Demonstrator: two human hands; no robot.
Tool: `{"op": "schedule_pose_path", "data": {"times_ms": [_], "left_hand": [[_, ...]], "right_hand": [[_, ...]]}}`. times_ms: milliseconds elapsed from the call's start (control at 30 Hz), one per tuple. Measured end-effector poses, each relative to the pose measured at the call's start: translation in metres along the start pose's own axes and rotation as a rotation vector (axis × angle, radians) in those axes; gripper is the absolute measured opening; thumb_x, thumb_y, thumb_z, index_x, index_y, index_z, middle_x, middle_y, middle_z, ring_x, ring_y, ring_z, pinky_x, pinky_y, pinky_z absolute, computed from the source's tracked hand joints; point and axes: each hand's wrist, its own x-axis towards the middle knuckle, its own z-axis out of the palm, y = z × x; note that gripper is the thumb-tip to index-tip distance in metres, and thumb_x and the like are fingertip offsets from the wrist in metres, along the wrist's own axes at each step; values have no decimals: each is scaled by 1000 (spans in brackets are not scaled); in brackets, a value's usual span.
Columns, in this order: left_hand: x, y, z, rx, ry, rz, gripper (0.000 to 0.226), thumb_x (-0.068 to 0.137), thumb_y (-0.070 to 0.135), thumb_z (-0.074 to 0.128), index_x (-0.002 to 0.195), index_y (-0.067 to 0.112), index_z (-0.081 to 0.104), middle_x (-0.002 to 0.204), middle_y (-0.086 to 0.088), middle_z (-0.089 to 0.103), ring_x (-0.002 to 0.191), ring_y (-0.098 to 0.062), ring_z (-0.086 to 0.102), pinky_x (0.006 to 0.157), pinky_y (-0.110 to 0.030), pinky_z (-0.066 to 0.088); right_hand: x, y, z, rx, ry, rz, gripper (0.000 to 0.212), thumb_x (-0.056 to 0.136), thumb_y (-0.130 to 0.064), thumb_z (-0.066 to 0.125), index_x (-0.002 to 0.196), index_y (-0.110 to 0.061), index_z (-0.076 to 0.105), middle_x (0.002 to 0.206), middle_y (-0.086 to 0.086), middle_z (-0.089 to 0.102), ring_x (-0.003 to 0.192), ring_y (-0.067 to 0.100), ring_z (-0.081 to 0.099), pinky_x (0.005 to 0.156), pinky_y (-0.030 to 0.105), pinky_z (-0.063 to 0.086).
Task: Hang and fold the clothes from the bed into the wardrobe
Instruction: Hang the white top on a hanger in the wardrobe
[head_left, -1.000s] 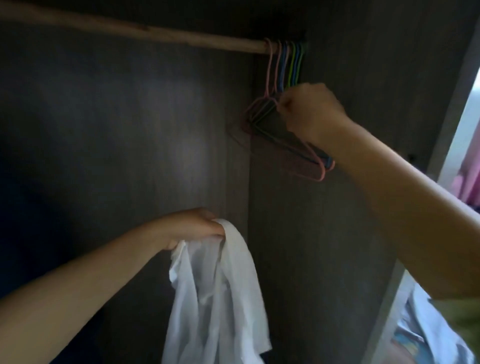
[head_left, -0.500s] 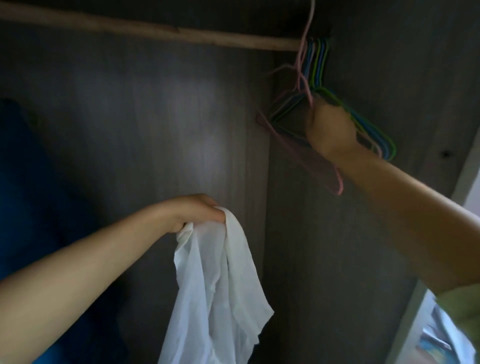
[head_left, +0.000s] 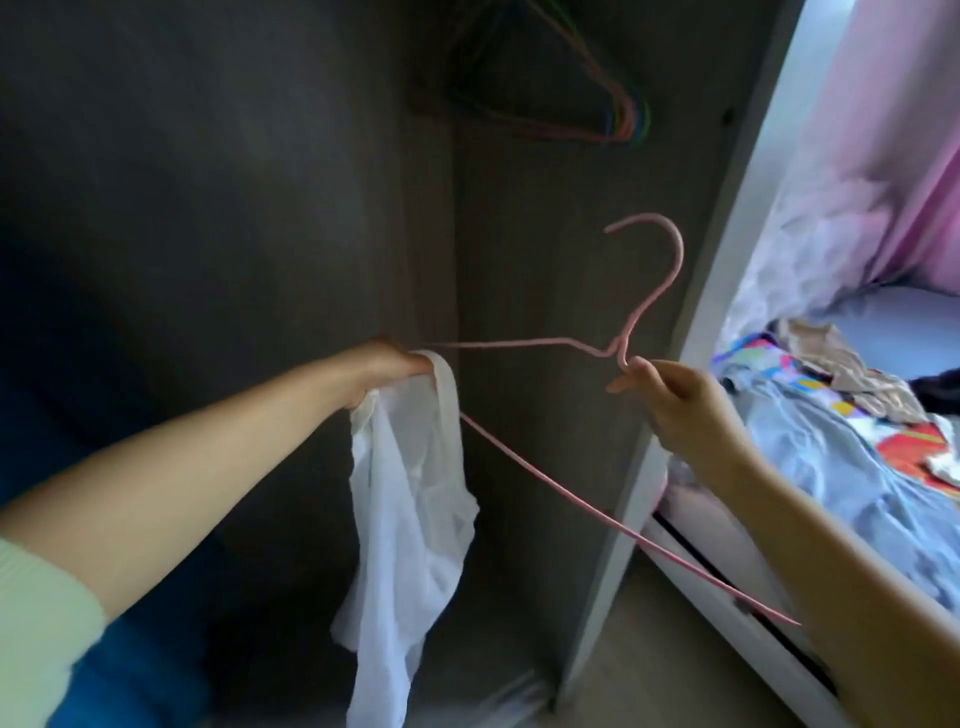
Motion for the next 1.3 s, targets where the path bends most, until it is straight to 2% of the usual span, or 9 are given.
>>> {"op": "schedule_pose_path", "data": {"times_ms": [67,167,267,400,500,600,867,1133,1300], "left_hand": [[-6,-4,25,-10,16,-14,15,91,28,61,96,14,60,110,-12,57,107,-27,55,97,-37,45],[-20,-11,57,46,35,-25,35,92,29,58,115,3,57,113,-16,59,105,-30,58,94,-39,47],[-40,-17,87,115,-1,-37,32,89,29,57,112,6,61,108,-16,62,97,-30,61,83,-38,51],[-74,-20,126,214,-108,-10,27,89,32,57,110,15,61,107,-8,61,98,-26,59,86,-39,49],[-94,-20,152,244,-151,26,30,88,34,55,111,16,62,106,-8,62,95,-25,60,83,-39,52],[-103,-17,174,226,-158,62,29,91,32,51,110,13,63,102,-9,62,92,-25,60,74,-34,48],[-105,-20,190,172,-95,-94,39,91,37,52,120,11,56,112,-12,61,100,-30,59,89,-43,50],[-163,34,253,425,-450,456,29,91,42,54,92,17,68,90,-5,65,87,-20,63,69,-29,50],[-164,50,227,1201,-127,933,32,94,48,45,119,29,50,117,-1,43,109,-18,41,89,-36,37]], "right_hand": [[-30,19,-24,276,-63,119,39,99,-28,46,70,-23,73,42,-9,27,36,5,22,37,15,18],[-74,33,-57,417,-220,163,36,82,-53,60,90,-22,74,47,-10,29,40,5,23,37,14,21],[-110,42,-78,149,-226,128,46,71,-67,59,78,-22,71,39,-9,35,35,4,27,38,17,24],[-150,57,-100,-361,-105,32,46,89,-41,54,62,-5,60,39,-5,41,39,12,39,43,20,32],[-177,72,-117,-393,-34,4,38,89,-31,60,63,-4,63,52,8,58,51,19,52,51,20,40],[-191,78,-128,-409,-6,20,44,89,-30,58,51,-10,50,44,4,44,43,11,36,46,15,32],[-211,86,-174,-289,54,205,46,95,-27,50,60,2,52,36,-9,40,36,6,35,41,16,25],[-212,97,-124,-232,91,234,47,95,-29,52,57,-2,48,47,1,38,50,11,30,48,26,26],[-212,90,-120,-10,166,186,49,94,-28,53,62,9,49,48,-5,33,46,6,26,45,16,20]]}}
